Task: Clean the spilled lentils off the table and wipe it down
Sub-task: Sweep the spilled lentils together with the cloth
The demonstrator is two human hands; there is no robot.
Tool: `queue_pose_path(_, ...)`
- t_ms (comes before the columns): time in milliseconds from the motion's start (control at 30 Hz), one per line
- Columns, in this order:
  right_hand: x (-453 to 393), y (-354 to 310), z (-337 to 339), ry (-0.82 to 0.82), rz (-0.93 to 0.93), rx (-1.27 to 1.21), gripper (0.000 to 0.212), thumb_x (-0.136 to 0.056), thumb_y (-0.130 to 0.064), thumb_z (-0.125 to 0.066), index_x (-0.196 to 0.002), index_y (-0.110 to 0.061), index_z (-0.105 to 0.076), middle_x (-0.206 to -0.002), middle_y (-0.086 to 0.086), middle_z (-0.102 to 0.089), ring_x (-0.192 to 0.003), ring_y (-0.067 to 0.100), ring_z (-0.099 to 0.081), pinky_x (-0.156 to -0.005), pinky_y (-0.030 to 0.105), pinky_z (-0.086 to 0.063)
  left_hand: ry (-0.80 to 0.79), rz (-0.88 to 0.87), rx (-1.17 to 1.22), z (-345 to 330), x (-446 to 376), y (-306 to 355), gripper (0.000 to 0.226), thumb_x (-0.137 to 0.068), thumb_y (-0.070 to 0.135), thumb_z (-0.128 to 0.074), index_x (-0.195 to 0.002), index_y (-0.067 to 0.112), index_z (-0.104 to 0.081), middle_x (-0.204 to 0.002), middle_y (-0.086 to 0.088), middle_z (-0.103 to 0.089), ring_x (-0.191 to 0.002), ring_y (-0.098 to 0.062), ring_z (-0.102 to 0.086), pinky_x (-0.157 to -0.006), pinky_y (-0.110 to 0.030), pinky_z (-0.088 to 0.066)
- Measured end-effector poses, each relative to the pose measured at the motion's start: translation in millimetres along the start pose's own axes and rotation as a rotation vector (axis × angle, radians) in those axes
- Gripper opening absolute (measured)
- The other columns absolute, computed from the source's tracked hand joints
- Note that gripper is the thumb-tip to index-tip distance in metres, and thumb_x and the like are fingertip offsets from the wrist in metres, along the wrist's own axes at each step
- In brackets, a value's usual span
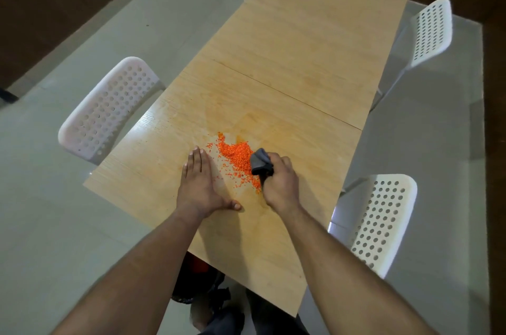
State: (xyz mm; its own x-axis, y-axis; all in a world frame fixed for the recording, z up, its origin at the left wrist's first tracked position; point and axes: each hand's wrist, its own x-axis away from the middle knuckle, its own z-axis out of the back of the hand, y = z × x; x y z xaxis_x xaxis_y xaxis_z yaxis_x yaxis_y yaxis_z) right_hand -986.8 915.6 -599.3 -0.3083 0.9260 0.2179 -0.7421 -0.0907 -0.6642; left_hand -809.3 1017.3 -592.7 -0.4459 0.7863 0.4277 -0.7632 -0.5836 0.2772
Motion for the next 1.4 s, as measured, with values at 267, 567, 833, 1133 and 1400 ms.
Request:
queue_pose_path(267, 35, -20, -4, 0.066, 0.013, -0.242, 0.059, -0.091, 0.005, -0.057, -0.147, -0.014, -0.057, -0.129, 0.004, -0.054, -0.114, 0.019, -0.054, -0.097, 0.031, -0.046, -0.007, -0.044, -0.051, 9, 4, -11, 0.186, -0.035, 0.094, -0.079, -0.162, 0.003, 0.022, -0.173, -0.014, 0.022, -0.161, -0.03, 0.017, -0.132, -0.043, 0.004)
queue_pose_path(567, 57, 28, 30, 0.296, -0.269, 0.002, 0.054, -0.097, -0.005, -0.054, -0.148, -0.022, -0.052, -0.125, 0.008, -0.052, -0.105, 0.036, -0.061, -0.086, 0.037, -0.049, -0.012, -0.036, -0.018, 6, 3, -17, 0.186, -0.033, 0.099, -0.073, -0.163, 0.004, 0.021, -0.174, -0.013, 0.02, -0.161, -0.028, 0.019, -0.132, -0.046, 0.002)
queue_pose_path(833, 73, -47, -54, 0.189, -0.181, -0.101, 0.063, -0.092, -0.001, -0.063, -0.15, -0.022, -0.05, -0.131, 0.005, -0.046, -0.107, 0.03, -0.061, -0.091, 0.036, -0.054, 0.021, -0.052, -0.017, 0, 0, -22, 0.173, -0.05, 0.084, -0.084, -0.163, 0.003, 0.018, -0.174, -0.014, 0.018, -0.161, -0.029, 0.017, -0.131, -0.043, 0.006)
queue_pose_path(1133, 49, -22, -24, 0.212, -0.093, -0.281, 0.061, -0.089, 0.012, -0.054, -0.144, -0.013, -0.059, -0.128, 0.003, -0.053, -0.119, 0.02, -0.054, -0.106, 0.028, -0.045, -0.024, -0.036, 0.016, 5, 3, -18, 0.185, -0.037, 0.089, -0.085, -0.162, 0.002, 0.02, -0.174, -0.014, 0.019, -0.161, -0.029, 0.017, -0.131, -0.043, 0.005)
queue_pose_path(1400, -9, -16, -4, 0.229, -0.059, -0.092, 0.051, -0.096, 0.0, -0.056, -0.145, -0.013, -0.056, -0.126, 0.01, -0.052, -0.11, 0.033, -0.059, -0.092, 0.033, -0.046, 0.04, 0.041, 0.099, 15, -5, -29, 0.18, -0.041, 0.081, -0.09, -0.164, 0.003, 0.016, -0.175, -0.012, 0.015, -0.161, -0.027, 0.015, -0.132, -0.044, 0.001)
